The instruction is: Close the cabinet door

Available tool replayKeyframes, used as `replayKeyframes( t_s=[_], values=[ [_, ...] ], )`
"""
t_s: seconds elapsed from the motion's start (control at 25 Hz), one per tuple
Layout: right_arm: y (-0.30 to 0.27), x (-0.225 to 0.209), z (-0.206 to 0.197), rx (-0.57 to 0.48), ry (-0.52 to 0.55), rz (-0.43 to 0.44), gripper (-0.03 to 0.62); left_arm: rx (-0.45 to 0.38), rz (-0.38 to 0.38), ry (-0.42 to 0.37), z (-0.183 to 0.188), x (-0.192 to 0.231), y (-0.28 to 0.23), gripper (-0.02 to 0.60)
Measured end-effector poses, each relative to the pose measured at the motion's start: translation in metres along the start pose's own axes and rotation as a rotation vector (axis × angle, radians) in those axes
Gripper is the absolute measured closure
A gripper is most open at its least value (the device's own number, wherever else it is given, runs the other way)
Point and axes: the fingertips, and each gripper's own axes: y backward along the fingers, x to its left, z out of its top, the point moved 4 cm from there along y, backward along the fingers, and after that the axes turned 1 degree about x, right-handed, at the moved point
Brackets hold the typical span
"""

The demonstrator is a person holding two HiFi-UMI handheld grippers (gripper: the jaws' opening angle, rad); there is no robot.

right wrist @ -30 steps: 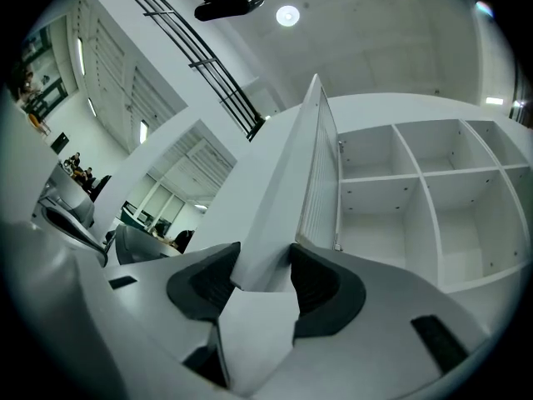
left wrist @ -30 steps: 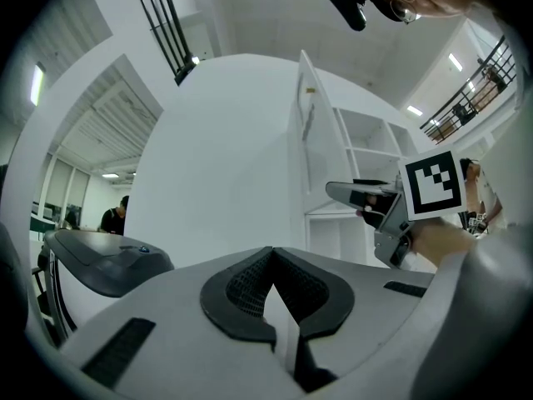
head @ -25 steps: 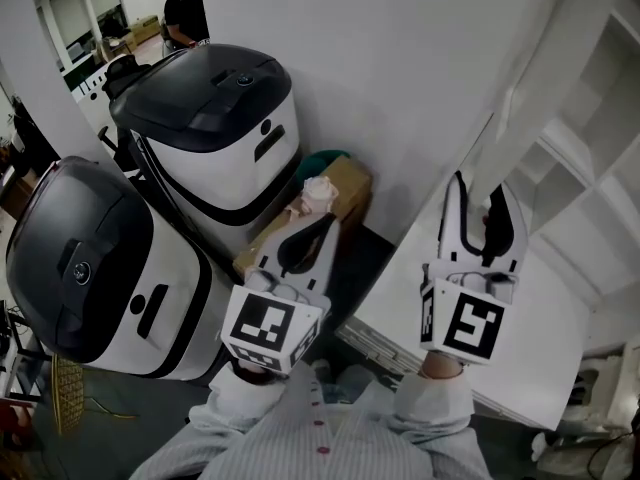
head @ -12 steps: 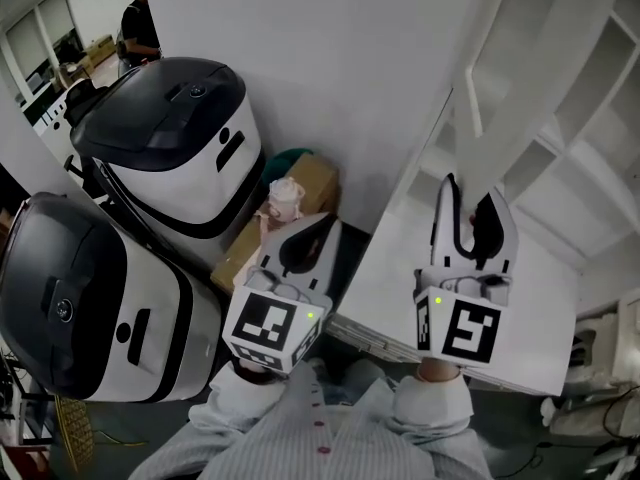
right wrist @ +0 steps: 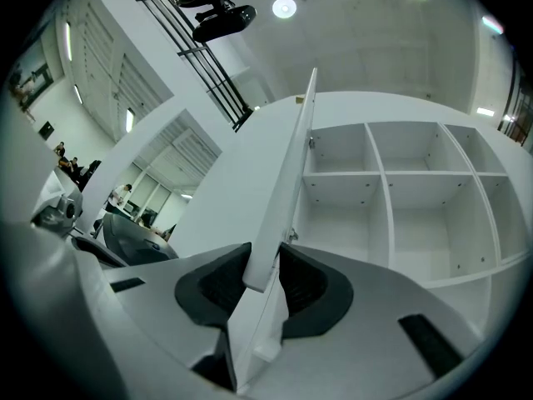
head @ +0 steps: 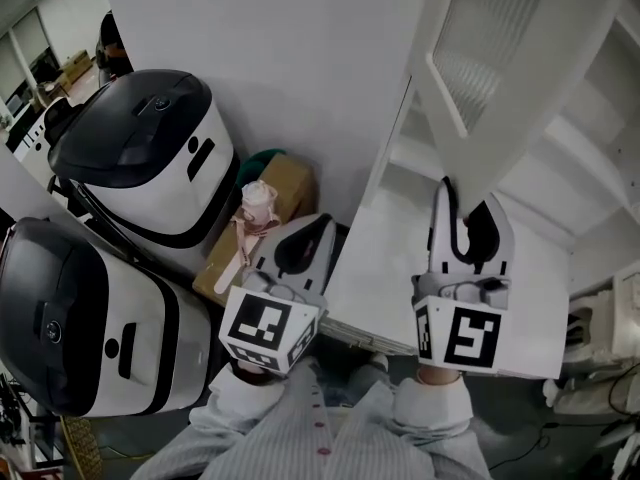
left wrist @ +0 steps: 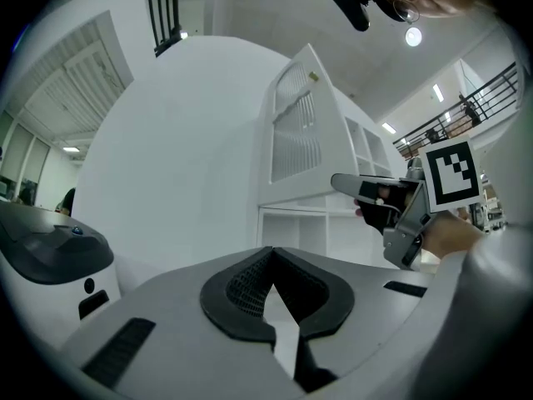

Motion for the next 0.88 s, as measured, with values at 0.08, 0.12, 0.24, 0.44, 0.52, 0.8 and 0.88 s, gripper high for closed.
replayKeyframes(
  t_s=[0.08, 0.12, 0.24, 0.44, 0.52, 0.8, 0.88],
  values=[
    [0.003, -0.013, -0.004, 0.004, -0.020, 0.003, 0.491, 0.007, -0.008, 0.002, -0.002, -0.010, -0.009, 0.571],
    [0.004, -0.020, -0.007, 0.004, -0.031, 0.001, 0.493, 0.011, -0.016, 0.000, -0.003, -0.016, -0.013, 0.571],
    [0.008, -0.041, -0.014, 0.005, -0.047, 0.003, 0.494, 0.018, -0.038, 0.001, -0.004, -0.033, -0.028, 0.571],
    [0.006, -0.074, -0.027, 0.014, -0.077, 0.027, 0.494, 0.026, -0.052, 0.006, -0.005, -0.060, -0.054, 0.571],
    [0.005, -0.087, -0.032, 0.014, -0.097, 0.037, 0.494, 0.034, -0.053, 0.010, -0.007, -0.070, -0.063, 0.571],
    [-0.004, -0.128, -0.051, 0.001, -0.189, 0.087, 0.494, 0.054, -0.017, 0.010, -0.011, -0.091, -0.091, 0.571],
    [-0.007, -0.138, -0.056, -0.006, -0.208, 0.101, 0.494, 0.058, 0.001, 0.008, -0.012, -0.095, -0.097, 0.571]
  ],
)
